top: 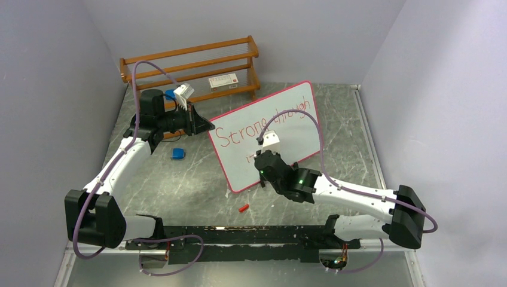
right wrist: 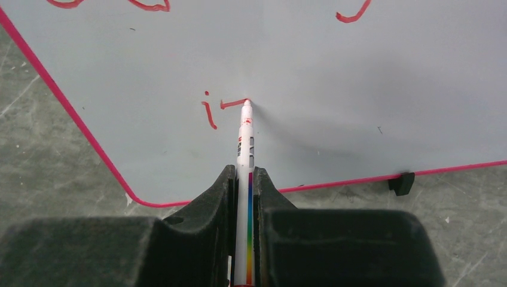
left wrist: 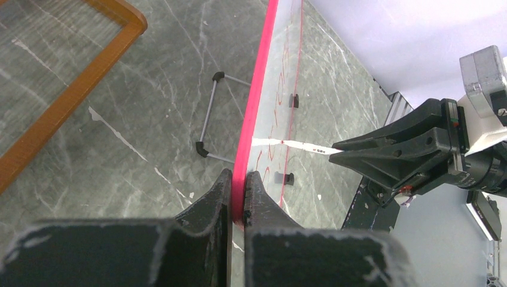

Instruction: Write a sentence on the whiteboard

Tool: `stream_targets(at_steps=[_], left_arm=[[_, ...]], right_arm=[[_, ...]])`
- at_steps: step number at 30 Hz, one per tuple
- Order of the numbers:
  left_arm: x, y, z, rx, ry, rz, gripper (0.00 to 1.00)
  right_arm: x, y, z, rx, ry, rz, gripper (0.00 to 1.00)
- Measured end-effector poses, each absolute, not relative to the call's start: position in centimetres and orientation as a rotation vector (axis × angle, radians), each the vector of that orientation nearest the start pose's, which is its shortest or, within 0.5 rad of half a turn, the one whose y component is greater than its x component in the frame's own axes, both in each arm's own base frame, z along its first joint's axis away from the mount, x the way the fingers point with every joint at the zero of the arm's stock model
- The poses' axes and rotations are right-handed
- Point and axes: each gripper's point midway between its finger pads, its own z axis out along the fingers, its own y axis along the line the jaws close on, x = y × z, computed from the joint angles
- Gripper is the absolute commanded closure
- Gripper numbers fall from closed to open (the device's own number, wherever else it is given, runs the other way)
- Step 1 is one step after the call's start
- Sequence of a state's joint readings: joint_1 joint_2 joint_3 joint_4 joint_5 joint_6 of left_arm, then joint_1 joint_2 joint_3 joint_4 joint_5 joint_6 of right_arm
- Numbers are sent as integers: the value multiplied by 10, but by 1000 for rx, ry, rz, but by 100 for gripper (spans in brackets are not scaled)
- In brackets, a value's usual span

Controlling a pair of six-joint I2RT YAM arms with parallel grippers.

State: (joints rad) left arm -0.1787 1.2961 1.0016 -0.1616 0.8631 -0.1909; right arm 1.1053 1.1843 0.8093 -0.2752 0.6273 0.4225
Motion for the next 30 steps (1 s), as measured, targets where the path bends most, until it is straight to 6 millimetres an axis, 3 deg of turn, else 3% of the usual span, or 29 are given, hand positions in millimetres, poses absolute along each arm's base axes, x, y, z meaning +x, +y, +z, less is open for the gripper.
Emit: stream_targets(at_steps=[18, 30], left_arm=[[316, -198, 237, 547, 1946, -1103, 95], [316, -197, 236, 542, 1950, -1097, 95]], right_arm=[[227, 256, 167, -399, 2021, 279, 100], [229, 259, 162, -414, 2027, 261, 100]])
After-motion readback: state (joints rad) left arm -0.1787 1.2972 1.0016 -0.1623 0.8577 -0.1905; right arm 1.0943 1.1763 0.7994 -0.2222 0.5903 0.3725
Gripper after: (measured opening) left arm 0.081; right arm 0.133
